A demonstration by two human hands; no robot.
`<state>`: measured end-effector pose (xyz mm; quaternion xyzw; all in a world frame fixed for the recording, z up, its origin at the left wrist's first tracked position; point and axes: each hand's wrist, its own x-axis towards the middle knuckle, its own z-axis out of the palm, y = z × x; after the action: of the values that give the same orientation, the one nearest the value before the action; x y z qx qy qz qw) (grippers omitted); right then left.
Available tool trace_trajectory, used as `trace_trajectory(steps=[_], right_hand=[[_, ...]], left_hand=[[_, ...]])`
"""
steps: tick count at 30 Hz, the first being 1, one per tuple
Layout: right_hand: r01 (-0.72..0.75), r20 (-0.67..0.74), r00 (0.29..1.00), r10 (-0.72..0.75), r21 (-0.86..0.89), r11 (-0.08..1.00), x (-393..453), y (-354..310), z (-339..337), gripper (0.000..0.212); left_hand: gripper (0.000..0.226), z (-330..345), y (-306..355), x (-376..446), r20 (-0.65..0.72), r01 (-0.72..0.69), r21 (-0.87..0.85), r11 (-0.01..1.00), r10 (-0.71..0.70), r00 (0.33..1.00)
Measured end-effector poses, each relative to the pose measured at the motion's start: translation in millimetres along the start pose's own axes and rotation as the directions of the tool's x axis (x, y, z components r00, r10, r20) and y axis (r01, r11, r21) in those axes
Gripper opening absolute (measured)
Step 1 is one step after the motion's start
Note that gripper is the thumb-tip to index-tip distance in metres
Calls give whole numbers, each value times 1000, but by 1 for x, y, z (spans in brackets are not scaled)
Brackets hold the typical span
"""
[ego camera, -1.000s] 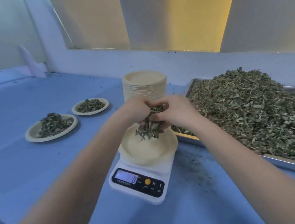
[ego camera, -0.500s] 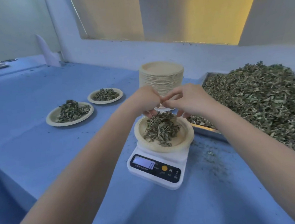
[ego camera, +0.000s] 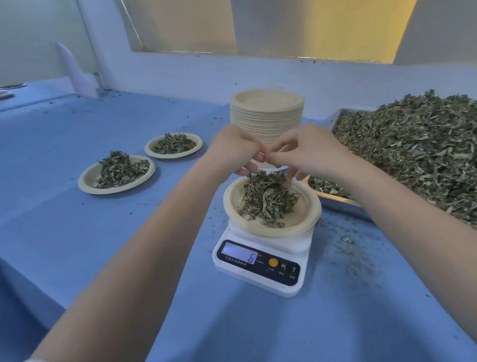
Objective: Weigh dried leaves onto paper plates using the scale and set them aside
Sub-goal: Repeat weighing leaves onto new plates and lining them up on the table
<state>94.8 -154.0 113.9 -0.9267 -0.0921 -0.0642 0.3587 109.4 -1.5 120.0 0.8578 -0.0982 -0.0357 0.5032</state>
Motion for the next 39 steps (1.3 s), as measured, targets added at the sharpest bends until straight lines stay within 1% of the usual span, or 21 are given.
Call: trace_trajectory(steps=[3,7,10,13,16,19,21,23,25,27,30,33,35,39], right_hand=[[9,4,1000,-9,-7,1000,1,1,4,5],[-3,-11,1000,3,-38,999,0,4,6,9],[-23,-14,1000,22,-31,999,-2,11,1,4],[-59,-42,998,57,-64,996,-4,23,-13,3],[-97,-64,994,88,-145,985,-6,42,-28,4],[-132,-75,991,115,-297,946,-9,65,-41,8],[-158,-31,987,159,-394,905,-9,81,-45,17],[-192,16,975,222,-448,873,-5,94,-44,29],[-226,39,962,270,-439,870,-3,106,-39,36],[-230,56,957,286,-455,860,-1,115,-31,38],[-224,65,956,287,-469,854,2,122,-25,31],[-227,-8,970,243,-390,892,2,125,-29,17],[-221,-59,975,214,-335,916,2,124,-34,17],[-233,-156,967,203,-211,949,-1,120,-48,14]], left_hand=[[29,1,-4,0,7,4,12,1000,-4,1000],[29,6,-6,1,12,12,5,1000,-12,1000],[25,15,-5,5,18,11,-14,1000,-11,1000],[20,35,1,14,30,-1,-24,1000,2,1000],[18,61,11,29,68,-9,-14,1000,10,998],[24,87,21,45,130,2,-17,1000,0,992],[29,102,27,53,150,-8,23,1000,5,989],[32,115,28,61,146,-16,92,996,2,989],[30,125,26,67,147,-15,161,987,-9,989],[24,133,23,72,147,-1,211,978,-30,989],[21,141,17,76,141,20,231,973,-54,988],[26,144,15,76,136,10,254,967,-46,990],[28,144,19,74,133,15,261,965,-51,990],[25,143,28,71,162,46,135,990,-68,985]])
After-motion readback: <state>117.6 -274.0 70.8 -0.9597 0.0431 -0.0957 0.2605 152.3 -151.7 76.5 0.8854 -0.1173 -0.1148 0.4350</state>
